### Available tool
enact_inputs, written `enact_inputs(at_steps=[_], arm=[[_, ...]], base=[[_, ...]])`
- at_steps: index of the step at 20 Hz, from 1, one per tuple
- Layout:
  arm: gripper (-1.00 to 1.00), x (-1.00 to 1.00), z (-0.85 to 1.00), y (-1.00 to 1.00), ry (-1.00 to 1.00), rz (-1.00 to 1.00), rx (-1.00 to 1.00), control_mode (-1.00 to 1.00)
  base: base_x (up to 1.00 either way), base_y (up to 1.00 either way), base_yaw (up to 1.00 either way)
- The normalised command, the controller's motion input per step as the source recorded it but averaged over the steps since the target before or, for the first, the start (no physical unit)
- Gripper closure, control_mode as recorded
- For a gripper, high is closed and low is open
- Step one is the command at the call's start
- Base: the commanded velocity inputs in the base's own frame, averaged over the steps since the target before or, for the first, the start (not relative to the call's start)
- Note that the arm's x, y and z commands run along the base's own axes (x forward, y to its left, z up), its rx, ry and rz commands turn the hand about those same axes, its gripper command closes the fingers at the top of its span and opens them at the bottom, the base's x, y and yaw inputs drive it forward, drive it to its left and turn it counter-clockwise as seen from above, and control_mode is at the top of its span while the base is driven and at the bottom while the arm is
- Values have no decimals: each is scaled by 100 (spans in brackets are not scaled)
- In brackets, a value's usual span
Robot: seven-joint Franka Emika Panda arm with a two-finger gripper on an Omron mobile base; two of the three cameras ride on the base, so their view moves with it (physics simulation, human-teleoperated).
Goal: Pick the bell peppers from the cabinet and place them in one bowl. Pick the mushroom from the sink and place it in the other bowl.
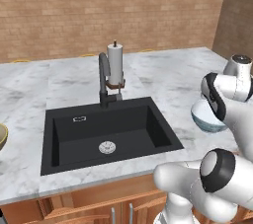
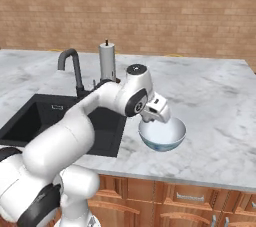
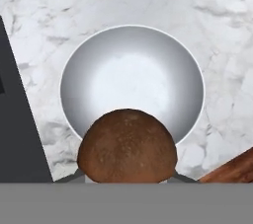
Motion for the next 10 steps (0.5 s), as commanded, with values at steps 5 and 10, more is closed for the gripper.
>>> enact_inputs(at_steps=[5,10], arm=[[100,9,-62,-52,2,-4,7,-100],[100,27,-37,2,14,0,-1,-100]], base=[[0,0,0],[0,0,0]])
